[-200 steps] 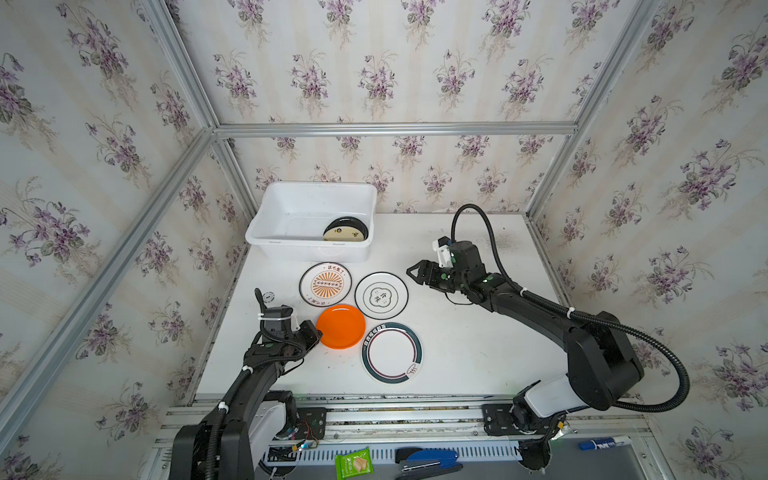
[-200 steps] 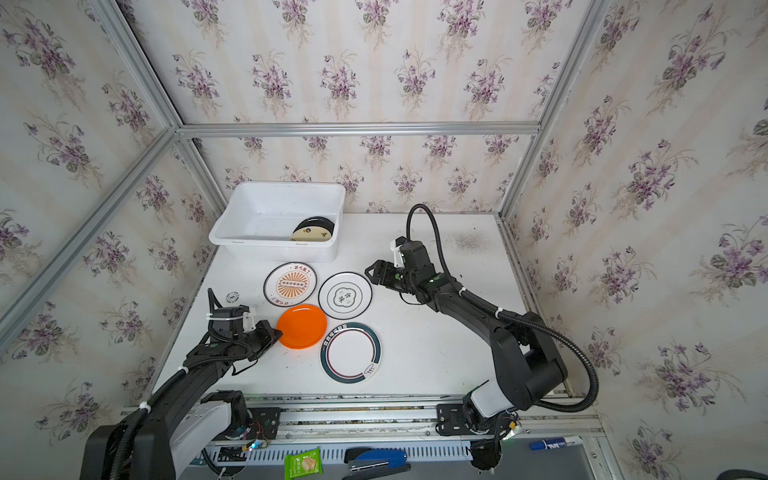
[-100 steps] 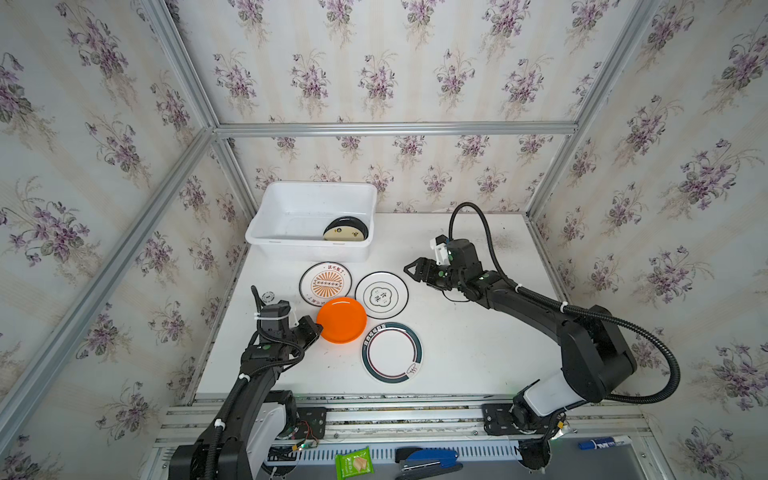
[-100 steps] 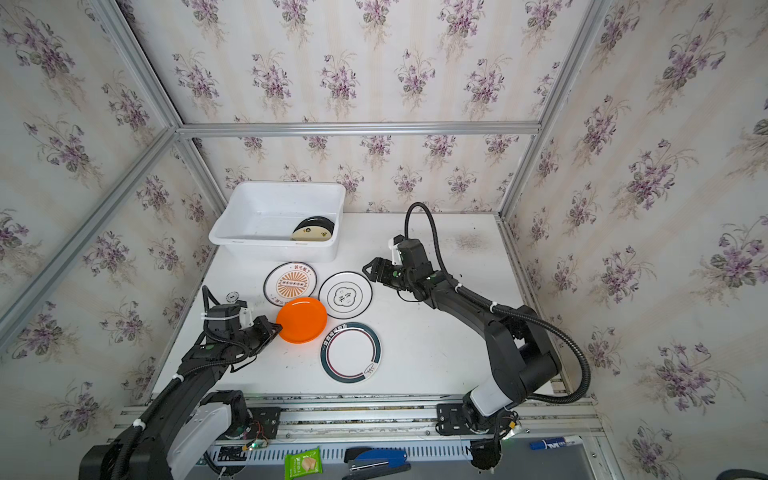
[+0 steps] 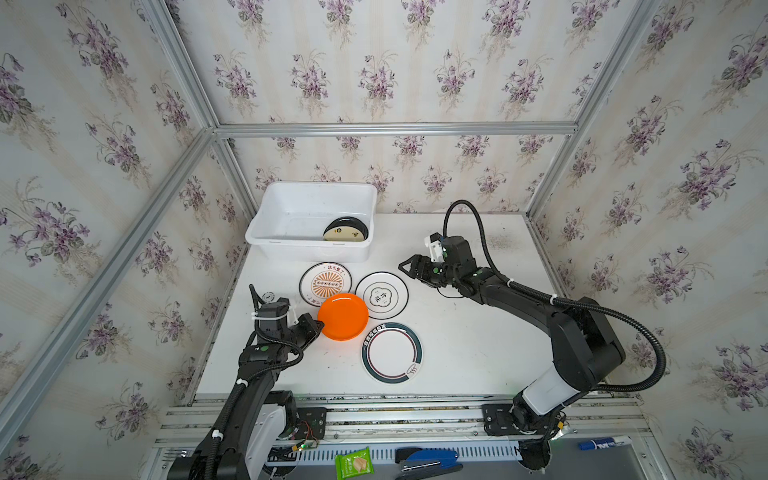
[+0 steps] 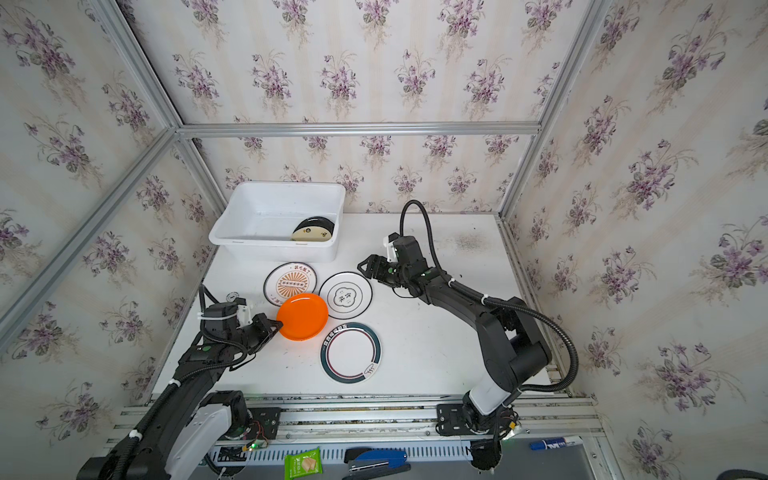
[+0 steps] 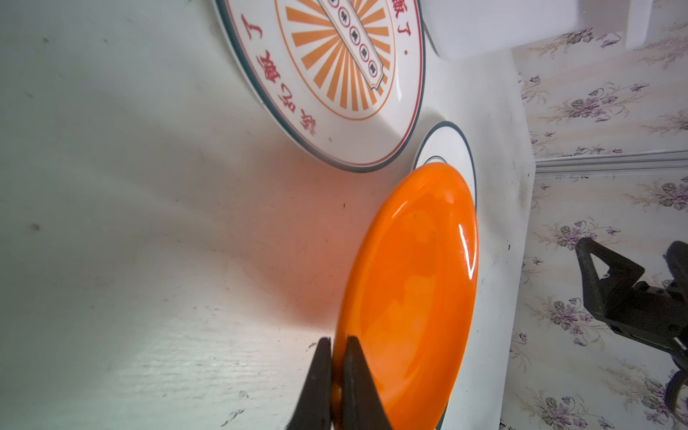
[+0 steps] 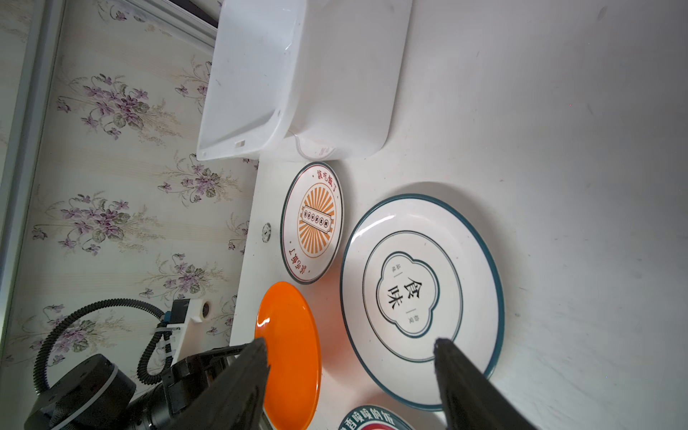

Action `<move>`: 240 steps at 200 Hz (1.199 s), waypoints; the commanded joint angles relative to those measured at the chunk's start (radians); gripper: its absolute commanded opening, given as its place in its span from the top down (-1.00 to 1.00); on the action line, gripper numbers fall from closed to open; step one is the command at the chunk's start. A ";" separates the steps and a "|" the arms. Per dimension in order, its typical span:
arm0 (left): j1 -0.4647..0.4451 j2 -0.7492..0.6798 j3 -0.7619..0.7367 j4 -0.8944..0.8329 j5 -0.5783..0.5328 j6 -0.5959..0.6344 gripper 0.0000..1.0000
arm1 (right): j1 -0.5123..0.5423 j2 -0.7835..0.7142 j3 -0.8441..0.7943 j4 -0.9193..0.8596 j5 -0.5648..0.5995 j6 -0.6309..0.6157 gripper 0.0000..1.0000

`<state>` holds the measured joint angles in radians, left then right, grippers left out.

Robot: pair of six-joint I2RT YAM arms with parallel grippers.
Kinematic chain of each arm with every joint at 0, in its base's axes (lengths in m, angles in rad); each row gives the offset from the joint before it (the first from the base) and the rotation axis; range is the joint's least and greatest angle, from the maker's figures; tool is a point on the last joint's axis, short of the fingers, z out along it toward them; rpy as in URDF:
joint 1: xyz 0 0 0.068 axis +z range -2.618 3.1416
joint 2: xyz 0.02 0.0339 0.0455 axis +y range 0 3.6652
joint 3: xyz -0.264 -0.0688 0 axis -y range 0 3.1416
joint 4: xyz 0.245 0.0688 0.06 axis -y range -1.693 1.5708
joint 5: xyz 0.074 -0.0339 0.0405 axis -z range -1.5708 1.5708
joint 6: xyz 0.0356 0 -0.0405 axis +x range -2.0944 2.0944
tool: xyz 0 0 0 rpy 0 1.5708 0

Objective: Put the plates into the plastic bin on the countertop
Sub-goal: 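Close the left gripper on the orange plate rim and tilt it up, then carry the orange plate upright into the bin with the left gripper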

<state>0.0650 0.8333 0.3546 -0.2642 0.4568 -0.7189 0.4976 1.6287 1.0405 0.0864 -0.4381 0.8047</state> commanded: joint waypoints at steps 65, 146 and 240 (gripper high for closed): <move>0.000 0.125 0.176 0.045 0.006 0.006 1.00 | 0.005 0.045 0.025 0.169 -0.140 0.070 -0.47; -0.052 0.238 0.388 0.082 -0.027 -0.039 1.00 | 0.005 0.009 0.076 0.051 -0.121 -0.153 -0.51; -0.071 0.547 0.798 0.036 -0.183 0.009 1.00 | 0.005 -0.137 -0.026 0.089 0.001 -0.352 -0.55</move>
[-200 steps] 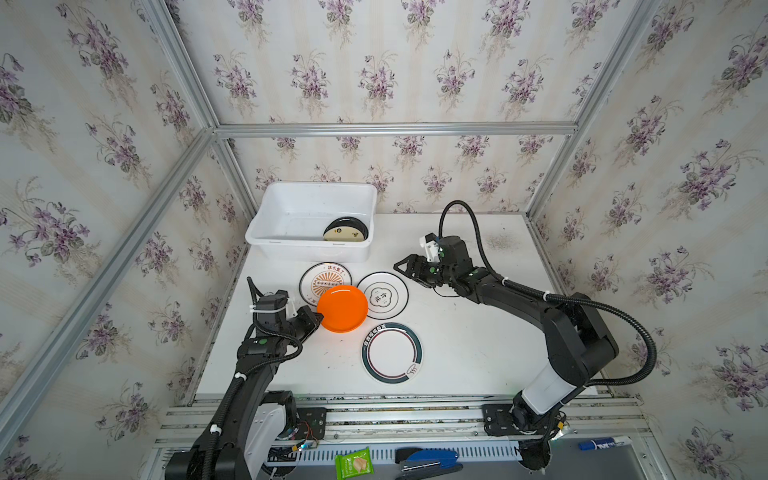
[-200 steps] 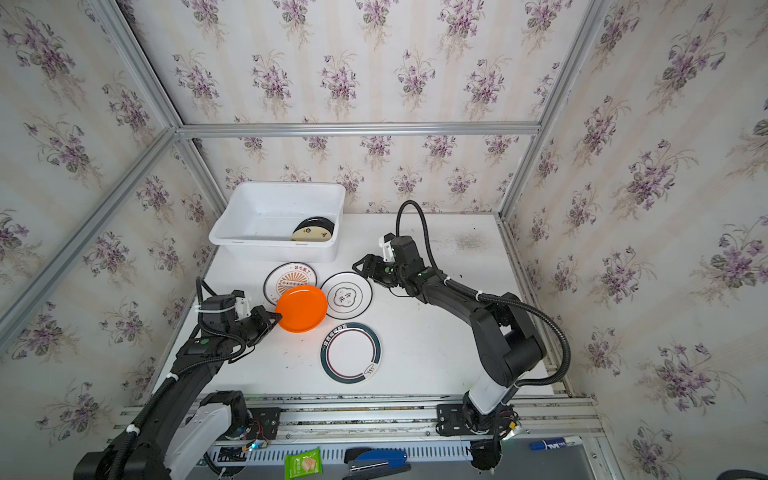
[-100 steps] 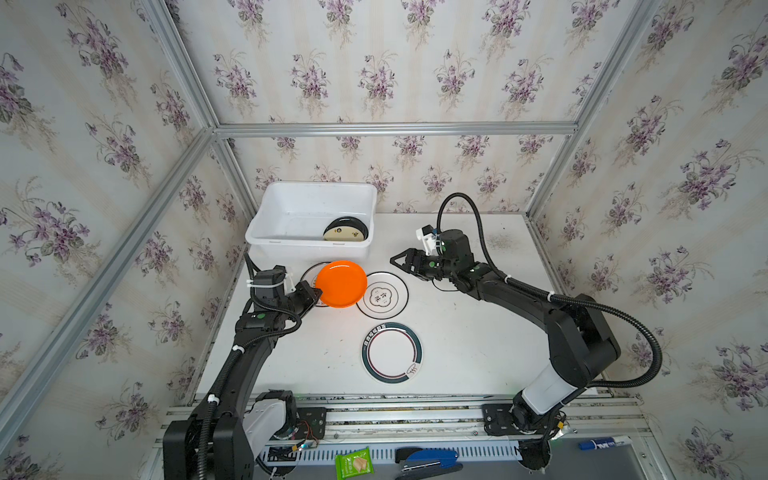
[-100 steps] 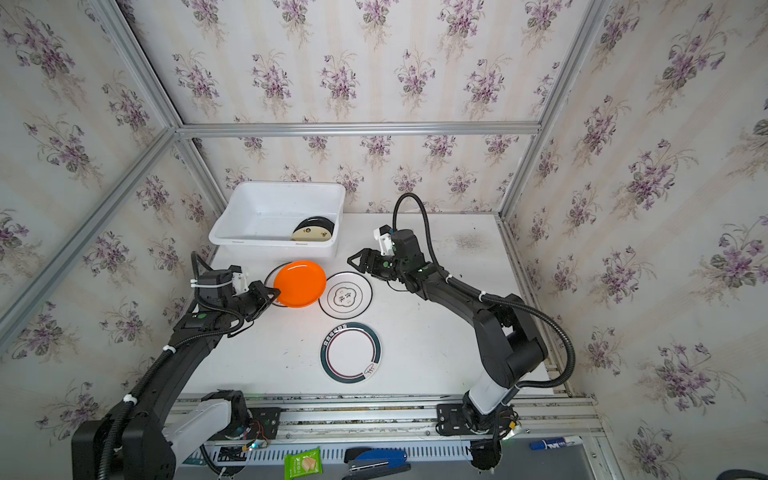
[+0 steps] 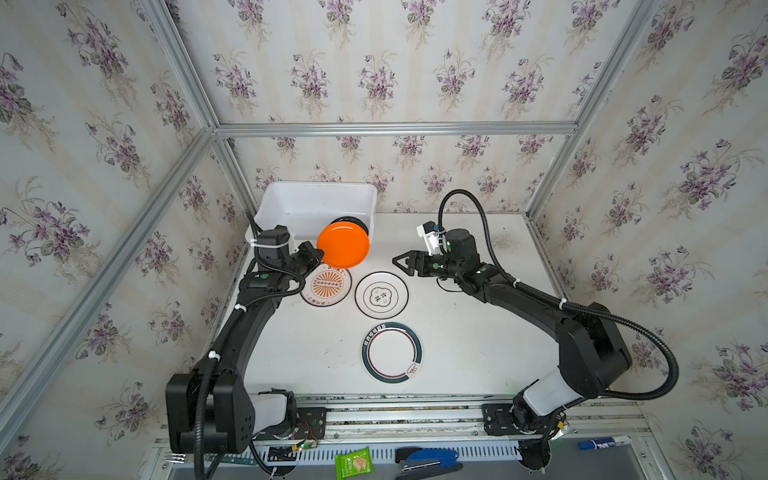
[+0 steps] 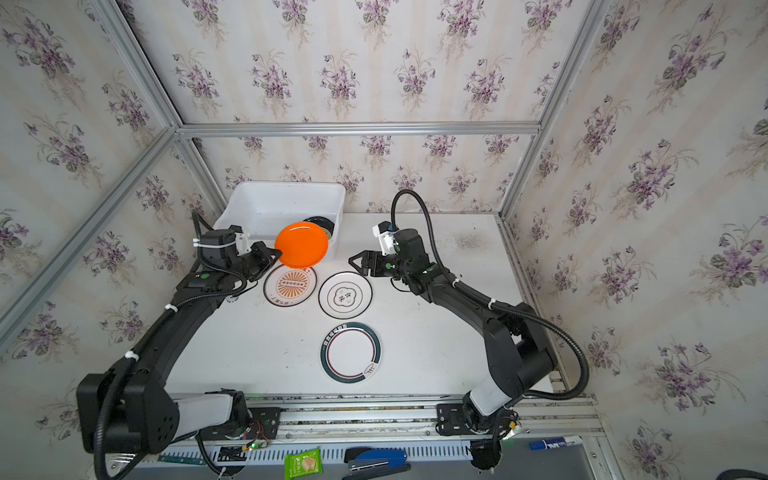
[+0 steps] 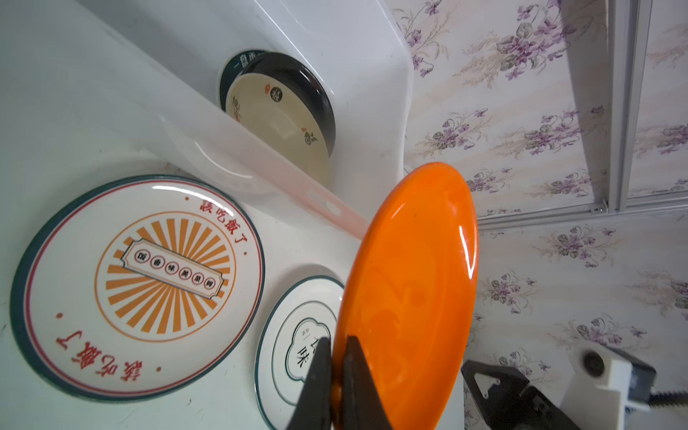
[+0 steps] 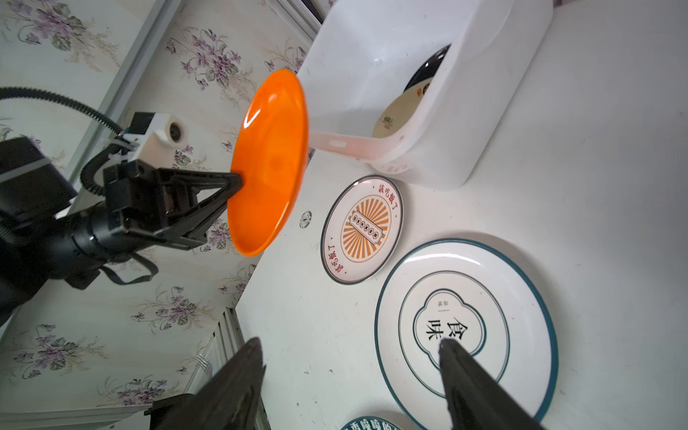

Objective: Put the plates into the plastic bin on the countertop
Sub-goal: 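Carry the orange plate upright into the bin with the left gripper, then lower the orange plate flat onto the stack and open the left gripper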

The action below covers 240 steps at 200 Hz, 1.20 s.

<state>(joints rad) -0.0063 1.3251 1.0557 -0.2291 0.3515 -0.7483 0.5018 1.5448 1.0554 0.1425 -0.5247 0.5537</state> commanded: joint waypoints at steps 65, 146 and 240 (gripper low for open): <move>-0.001 0.293 0.406 -0.144 -0.392 0.162 1.00 | 0.001 -0.167 -0.116 0.058 0.186 -0.183 -0.60; -0.037 0.601 0.718 -0.263 -0.452 0.240 1.00 | 0.000 -0.253 -0.198 0.016 0.254 -0.162 -0.60; -0.096 0.813 0.931 -0.419 -0.518 0.322 1.00 | 0.001 -0.251 -0.196 -0.016 0.279 -0.137 -0.60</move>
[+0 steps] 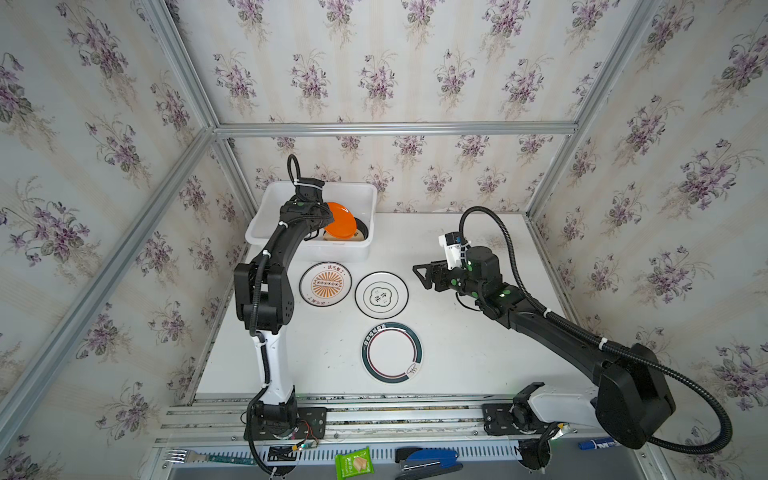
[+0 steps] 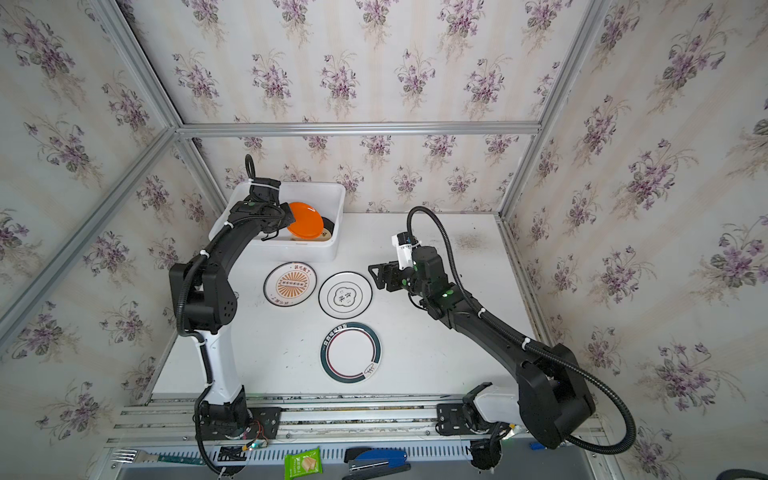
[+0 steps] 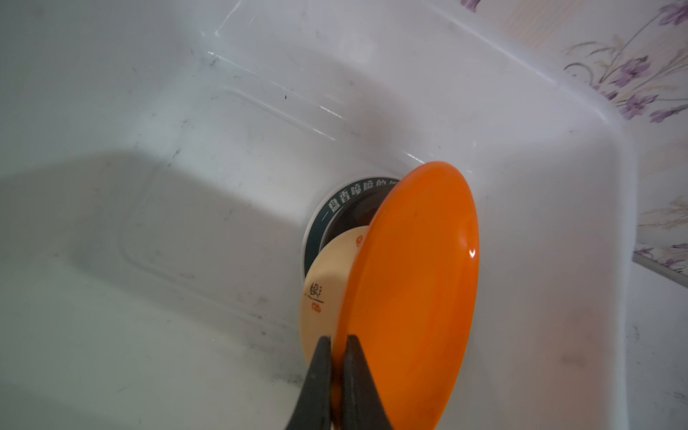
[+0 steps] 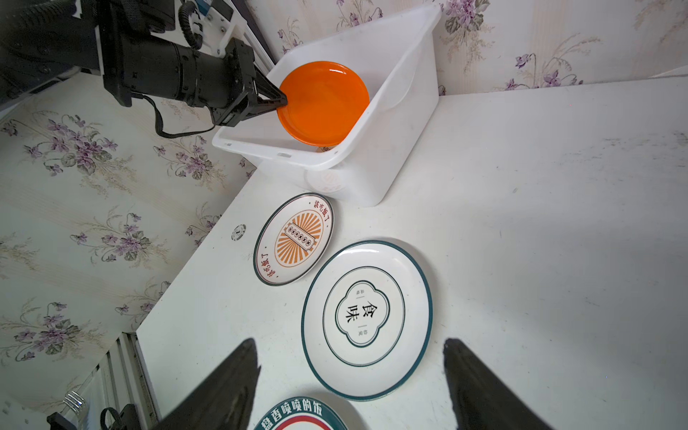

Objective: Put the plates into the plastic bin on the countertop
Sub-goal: 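Lower the orange plate flat onto the stack and open the left gripper, then withdraw the left gripper while the right gripper lowers onto the green-rimmed plate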

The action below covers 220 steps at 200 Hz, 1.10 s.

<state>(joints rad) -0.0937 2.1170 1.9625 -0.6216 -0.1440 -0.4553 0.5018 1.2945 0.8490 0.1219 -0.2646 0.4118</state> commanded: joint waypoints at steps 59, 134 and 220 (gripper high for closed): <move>-0.044 0.120 0.125 -0.112 -0.068 0.111 0.96 | 0.001 -0.006 0.013 -0.038 0.051 0.015 -0.61; -0.064 0.091 0.146 -0.124 -0.075 0.203 -0.31 | 0.000 0.020 0.055 -0.154 0.093 0.025 -0.61; -0.132 -0.167 -0.013 -0.113 -0.223 0.230 -0.99 | -0.008 -0.004 0.036 -0.415 0.035 -0.028 -0.61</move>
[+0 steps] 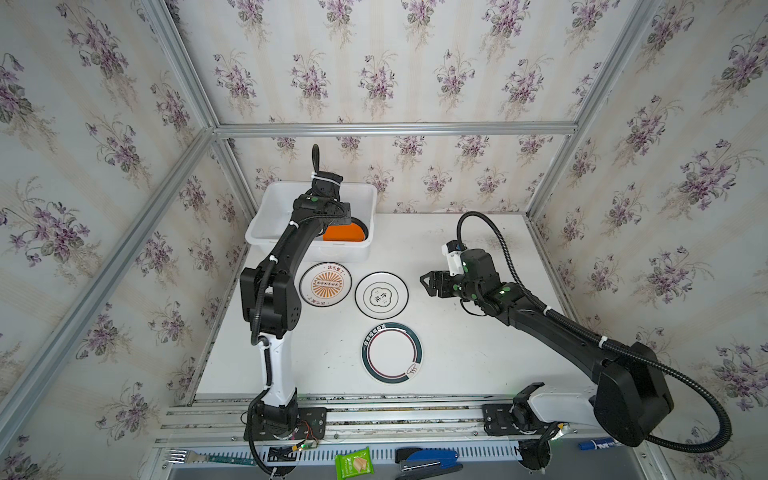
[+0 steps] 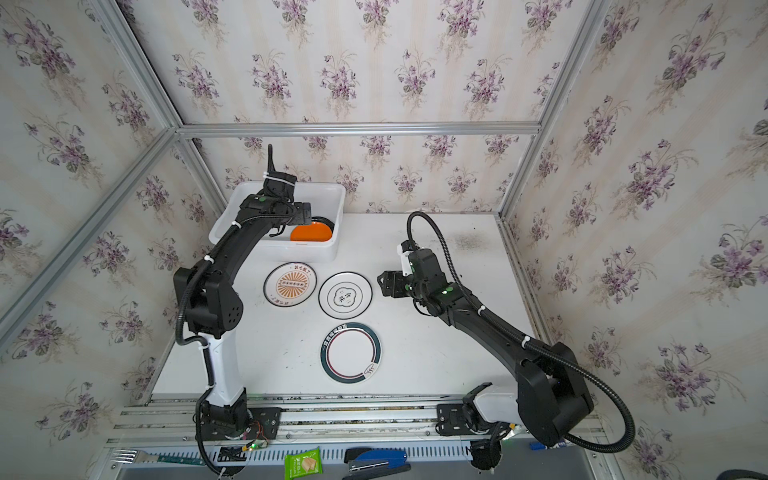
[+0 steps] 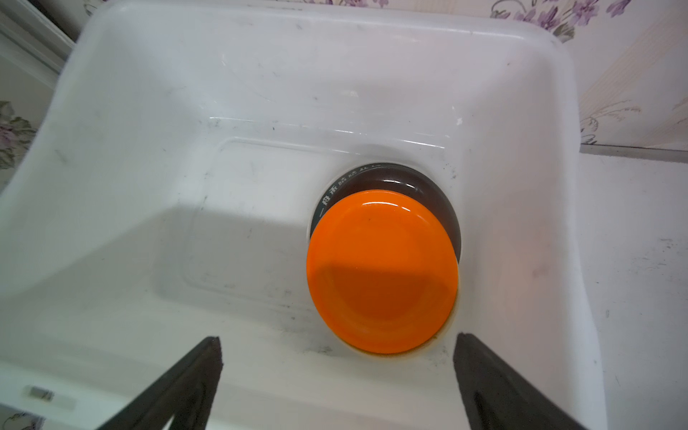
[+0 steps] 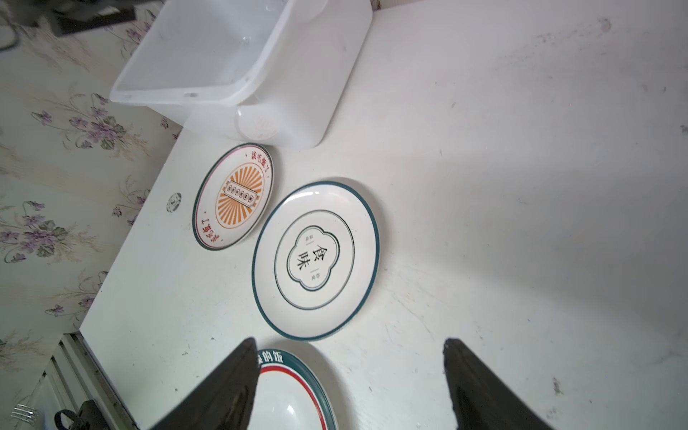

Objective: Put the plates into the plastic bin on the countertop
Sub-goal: 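Withdraw the left gripper while the right gripper lowers onto the green-rimmed plate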

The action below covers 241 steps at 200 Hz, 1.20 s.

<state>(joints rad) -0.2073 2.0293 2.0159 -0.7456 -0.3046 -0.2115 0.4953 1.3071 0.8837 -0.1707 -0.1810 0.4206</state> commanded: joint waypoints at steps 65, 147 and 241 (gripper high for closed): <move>-0.082 -0.549 -0.667 0.247 -0.038 -0.170 -0.99 | 0.000 -0.144 -0.167 -0.163 -0.177 0.025 -0.56; -0.133 -1.000 -1.250 0.555 0.314 -0.327 -0.99 | 0.006 -0.238 -0.412 0.091 -0.265 0.205 -0.30; -0.135 -1.139 -1.412 0.662 0.563 -0.419 -0.99 | 0.020 -0.170 -0.509 0.289 -0.333 0.308 0.01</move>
<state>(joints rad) -0.3420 0.8856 0.6205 -0.1677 0.1715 -0.6025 0.5125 1.1282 0.3767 0.0364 -0.4976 0.7033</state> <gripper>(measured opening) 0.994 0.493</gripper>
